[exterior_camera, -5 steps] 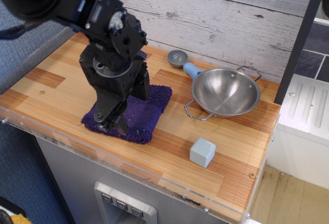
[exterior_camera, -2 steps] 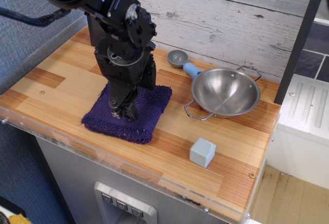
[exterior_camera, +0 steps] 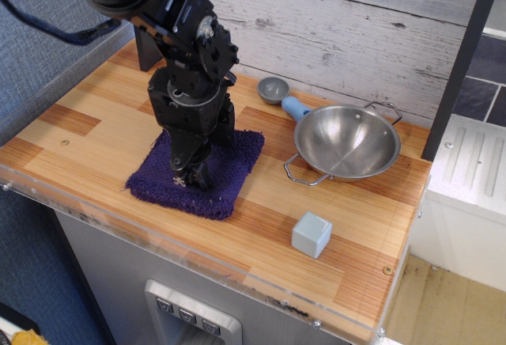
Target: Move the towel to the left side of the pot
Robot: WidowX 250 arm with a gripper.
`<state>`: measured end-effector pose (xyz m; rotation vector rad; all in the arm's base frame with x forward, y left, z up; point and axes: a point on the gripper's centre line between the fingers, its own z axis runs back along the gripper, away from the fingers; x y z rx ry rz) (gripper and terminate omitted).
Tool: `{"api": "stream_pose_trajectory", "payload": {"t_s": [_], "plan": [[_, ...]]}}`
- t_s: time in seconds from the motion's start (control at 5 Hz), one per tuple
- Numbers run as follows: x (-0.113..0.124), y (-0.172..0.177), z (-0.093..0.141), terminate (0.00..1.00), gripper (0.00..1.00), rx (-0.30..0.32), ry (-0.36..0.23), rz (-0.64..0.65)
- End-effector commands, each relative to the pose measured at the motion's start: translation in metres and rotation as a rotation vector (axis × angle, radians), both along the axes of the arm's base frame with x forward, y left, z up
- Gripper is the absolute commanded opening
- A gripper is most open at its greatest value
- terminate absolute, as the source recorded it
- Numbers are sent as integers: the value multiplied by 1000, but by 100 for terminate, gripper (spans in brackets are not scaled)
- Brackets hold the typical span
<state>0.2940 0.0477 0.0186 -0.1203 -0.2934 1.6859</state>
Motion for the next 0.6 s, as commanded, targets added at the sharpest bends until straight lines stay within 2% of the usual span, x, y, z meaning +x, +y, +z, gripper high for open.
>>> {"api": "stream_pose_trajectory", "payload": {"t_s": [0.0,0.4], "plan": [[5,8,1,0,100,6,26,26],[22,36,-1,0,100,-2,36,69]]}}
